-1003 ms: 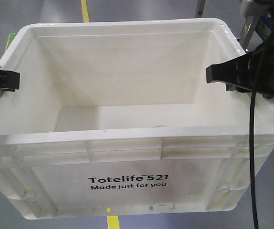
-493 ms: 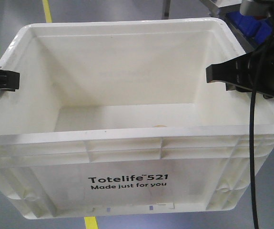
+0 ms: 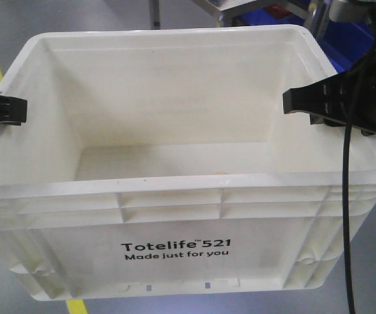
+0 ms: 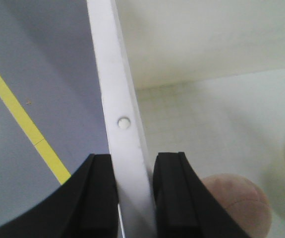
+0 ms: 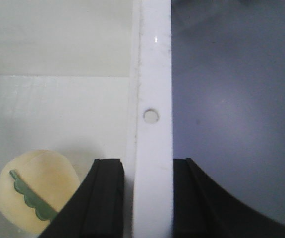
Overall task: Place moving items into box and shelve
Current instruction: 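Hold the tote rims with both grippers while the base turns toward the shelves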
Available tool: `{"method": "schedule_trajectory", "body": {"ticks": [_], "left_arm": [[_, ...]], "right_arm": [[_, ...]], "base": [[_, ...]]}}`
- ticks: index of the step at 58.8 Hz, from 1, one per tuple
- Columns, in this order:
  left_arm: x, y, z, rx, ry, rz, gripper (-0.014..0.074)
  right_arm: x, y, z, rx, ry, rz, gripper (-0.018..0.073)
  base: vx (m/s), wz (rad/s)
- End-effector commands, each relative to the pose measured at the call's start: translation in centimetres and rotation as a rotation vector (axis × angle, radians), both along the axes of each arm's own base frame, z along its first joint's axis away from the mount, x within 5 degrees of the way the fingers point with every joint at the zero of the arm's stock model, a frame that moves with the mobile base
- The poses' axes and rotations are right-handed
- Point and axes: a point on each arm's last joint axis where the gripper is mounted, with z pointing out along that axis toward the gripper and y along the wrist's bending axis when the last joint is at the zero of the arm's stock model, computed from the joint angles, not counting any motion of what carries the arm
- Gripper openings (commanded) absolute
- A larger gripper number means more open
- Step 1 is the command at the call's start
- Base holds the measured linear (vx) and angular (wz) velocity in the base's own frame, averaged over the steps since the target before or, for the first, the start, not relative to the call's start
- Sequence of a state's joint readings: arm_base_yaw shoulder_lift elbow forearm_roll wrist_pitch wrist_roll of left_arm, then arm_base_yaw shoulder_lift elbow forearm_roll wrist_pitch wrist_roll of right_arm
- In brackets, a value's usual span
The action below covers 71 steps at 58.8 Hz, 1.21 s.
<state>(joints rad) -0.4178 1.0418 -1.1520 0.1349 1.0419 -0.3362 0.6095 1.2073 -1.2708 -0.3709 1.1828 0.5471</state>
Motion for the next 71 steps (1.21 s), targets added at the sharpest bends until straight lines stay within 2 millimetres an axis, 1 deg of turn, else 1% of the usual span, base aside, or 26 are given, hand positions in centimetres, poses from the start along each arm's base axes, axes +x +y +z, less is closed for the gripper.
{"method": "schedule_trajectory", "body": {"ticks": [1,71], "left_arm": [[-0.24,0.06,2.65,-0.046,-0.184,-0.027,0.0140],[-0.24,0.06,2.65,-0.046,-0.184,-0.027,0.0140]], "right_arm": [[0.04,-0.67,2.69,0.002,-0.186,0.027,0.0110],[-0.01,-0.71,2.74,0.004,-0.188,0.027,0.0110]], "base": [[0.11,-0.44],[0.13,-0.51]]}}
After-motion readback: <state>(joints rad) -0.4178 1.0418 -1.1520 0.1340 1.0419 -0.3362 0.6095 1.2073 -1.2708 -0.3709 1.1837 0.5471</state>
